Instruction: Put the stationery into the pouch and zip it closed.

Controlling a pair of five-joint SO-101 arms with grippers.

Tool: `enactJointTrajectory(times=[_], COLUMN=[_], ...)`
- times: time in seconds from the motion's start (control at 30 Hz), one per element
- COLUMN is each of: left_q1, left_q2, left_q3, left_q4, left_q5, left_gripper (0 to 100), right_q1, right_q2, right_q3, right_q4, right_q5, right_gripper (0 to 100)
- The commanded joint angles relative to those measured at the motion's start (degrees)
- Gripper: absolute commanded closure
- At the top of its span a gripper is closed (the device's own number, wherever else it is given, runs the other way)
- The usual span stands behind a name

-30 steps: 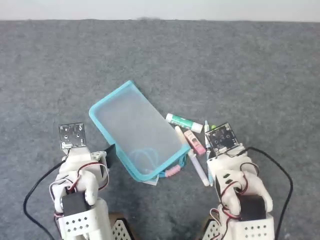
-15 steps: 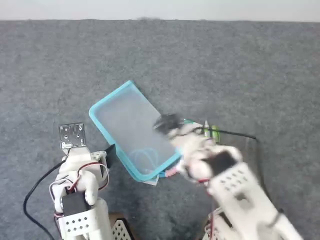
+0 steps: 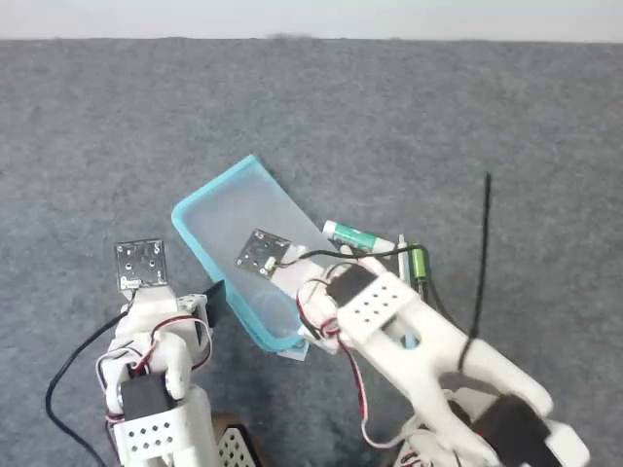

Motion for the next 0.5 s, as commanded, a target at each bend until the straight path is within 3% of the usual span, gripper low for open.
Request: enactJointTrajectory(times=[0.0, 0.17, 0.47], left_q1=[0.35, 0.35, 0.35], left_q2=[-1.14, -1.14, -1.14], left_q3=[-0.40, -0.40, -0.40], left_q4=[0.18, 0.18, 0.18], left_q5=[0.35, 0.35, 0.35], left_gripper=[69, 69, 69], right_q1=[1.63, 4.53, 9.63], right_q2=[4.00, 10.33, 20.53], right_q3=[-5.01, -10.90, -27.34], right_q4=[-2.68, -4.62, -3.91], right_q5=[-0.70, -1.05, -8.44], right_gripper=[95.7, 95.7, 95.7])
